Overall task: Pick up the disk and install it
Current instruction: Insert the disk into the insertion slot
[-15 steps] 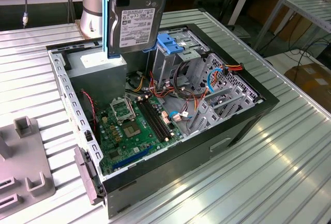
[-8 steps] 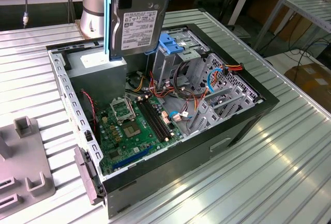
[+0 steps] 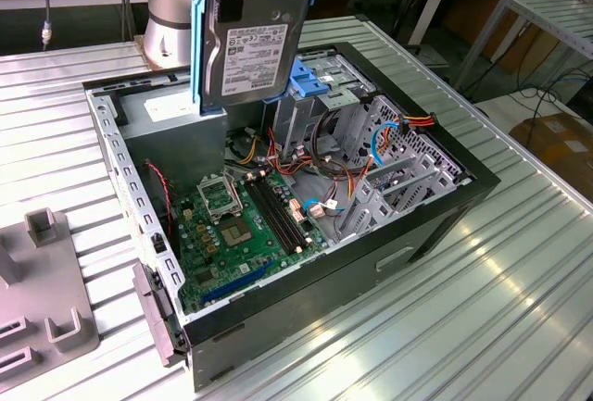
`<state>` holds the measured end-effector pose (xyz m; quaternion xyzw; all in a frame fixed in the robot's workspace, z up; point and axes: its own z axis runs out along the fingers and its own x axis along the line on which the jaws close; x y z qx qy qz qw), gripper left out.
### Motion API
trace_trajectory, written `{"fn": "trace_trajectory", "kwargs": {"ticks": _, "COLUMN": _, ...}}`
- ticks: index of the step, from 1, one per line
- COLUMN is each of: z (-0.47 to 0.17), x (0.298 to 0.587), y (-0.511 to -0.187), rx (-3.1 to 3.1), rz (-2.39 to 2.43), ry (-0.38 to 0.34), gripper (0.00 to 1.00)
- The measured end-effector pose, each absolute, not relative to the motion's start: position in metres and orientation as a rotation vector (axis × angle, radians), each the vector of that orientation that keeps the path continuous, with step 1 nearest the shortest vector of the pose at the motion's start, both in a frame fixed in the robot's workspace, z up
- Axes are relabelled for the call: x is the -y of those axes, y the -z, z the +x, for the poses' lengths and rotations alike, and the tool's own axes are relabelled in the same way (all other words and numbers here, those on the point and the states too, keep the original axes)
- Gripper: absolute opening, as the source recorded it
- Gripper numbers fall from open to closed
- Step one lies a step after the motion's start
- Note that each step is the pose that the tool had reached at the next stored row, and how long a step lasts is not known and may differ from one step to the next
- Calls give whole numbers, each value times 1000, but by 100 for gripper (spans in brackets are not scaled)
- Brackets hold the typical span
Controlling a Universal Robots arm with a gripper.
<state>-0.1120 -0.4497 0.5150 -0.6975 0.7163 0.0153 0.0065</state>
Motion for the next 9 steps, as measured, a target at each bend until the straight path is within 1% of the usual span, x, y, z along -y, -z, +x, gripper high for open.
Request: {"fn": "trace_trajectory", "kwargs": {"ticks": 9, "z": -111, "x": 459, "y": -515, "rx": -2241, "rz": -2182, "ry": -48, "gripper": 37}}
